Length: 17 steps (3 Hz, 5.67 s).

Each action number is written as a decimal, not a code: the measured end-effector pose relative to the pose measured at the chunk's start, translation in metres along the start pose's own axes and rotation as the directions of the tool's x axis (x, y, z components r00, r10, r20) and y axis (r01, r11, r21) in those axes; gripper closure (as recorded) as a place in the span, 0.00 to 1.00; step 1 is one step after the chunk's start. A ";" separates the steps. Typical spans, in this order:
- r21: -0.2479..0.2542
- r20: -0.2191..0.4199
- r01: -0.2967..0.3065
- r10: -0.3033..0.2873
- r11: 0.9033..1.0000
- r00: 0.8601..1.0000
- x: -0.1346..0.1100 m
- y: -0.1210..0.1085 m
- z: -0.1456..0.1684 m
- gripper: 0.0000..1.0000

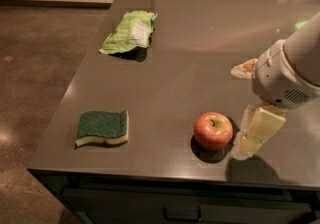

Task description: Move apple near green rice chip bag

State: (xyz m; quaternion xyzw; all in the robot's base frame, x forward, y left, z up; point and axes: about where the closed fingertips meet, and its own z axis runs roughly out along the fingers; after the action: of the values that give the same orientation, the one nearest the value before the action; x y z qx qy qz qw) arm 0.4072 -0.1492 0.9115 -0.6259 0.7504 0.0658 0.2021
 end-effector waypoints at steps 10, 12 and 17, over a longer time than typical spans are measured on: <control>0.055 0.049 -0.141 0.138 0.988 0.989 -0.066 -0.108 0.041 1.00; 0.088 0.051 -0.195 0.191 0.977 0.980 -0.102 -0.155 0.063 1.00; 0.120 -0.087 -0.187 0.198 0.975 0.976 -0.150 -0.218 0.146 0.36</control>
Offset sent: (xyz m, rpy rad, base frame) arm -0.0083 0.0313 -0.0639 0.0060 0.0269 0.1152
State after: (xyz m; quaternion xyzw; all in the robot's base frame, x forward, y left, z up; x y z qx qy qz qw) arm 0.6707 -0.0059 0.8702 -0.5404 0.8192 0.0124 0.1917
